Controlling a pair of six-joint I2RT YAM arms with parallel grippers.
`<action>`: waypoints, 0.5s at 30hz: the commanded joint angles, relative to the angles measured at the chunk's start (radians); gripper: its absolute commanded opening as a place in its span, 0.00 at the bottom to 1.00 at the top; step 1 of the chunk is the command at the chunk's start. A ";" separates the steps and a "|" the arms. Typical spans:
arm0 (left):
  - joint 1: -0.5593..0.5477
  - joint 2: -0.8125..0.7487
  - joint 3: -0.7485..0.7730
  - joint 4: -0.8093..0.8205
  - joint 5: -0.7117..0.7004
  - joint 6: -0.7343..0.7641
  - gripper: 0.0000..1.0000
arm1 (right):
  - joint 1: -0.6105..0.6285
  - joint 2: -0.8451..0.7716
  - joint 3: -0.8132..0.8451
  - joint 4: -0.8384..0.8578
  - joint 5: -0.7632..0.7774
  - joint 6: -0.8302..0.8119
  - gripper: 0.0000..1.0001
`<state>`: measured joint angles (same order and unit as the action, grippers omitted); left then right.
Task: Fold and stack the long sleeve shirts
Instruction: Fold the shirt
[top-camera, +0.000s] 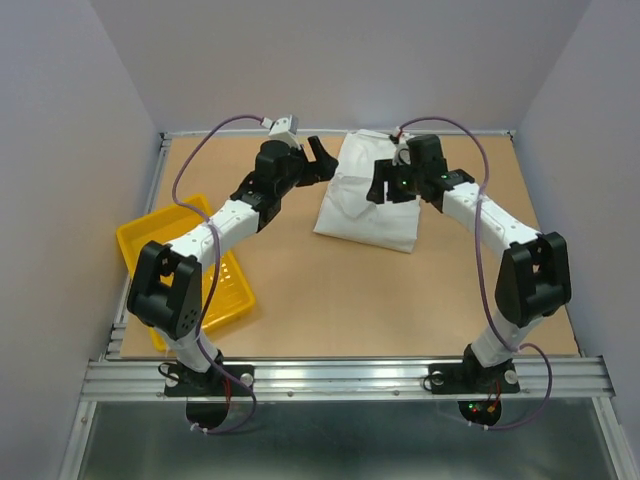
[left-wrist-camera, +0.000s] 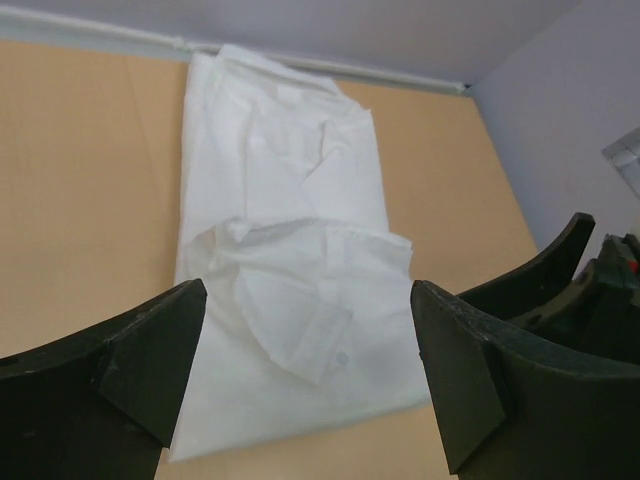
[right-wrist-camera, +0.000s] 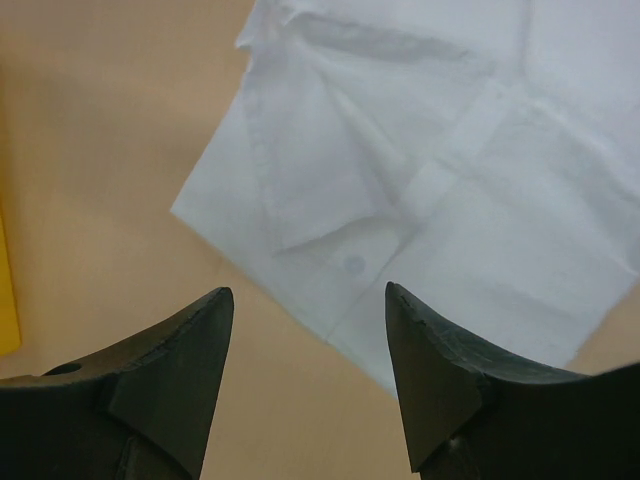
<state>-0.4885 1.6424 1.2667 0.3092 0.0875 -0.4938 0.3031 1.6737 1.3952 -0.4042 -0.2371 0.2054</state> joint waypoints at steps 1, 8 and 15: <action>0.005 -0.007 -0.108 0.005 -0.046 -0.028 0.93 | 0.096 0.035 -0.079 0.154 -0.129 -0.067 0.67; 0.005 -0.053 -0.233 0.007 -0.124 -0.061 0.88 | 0.160 0.126 -0.076 0.277 -0.252 -0.041 0.65; 0.005 -0.116 -0.279 -0.044 -0.213 -0.060 0.88 | 0.191 0.247 -0.009 0.304 -0.228 -0.044 0.66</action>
<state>-0.4885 1.6112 0.9977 0.2539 -0.0563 -0.5510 0.4789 1.8732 1.3117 -0.1757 -0.4534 0.1757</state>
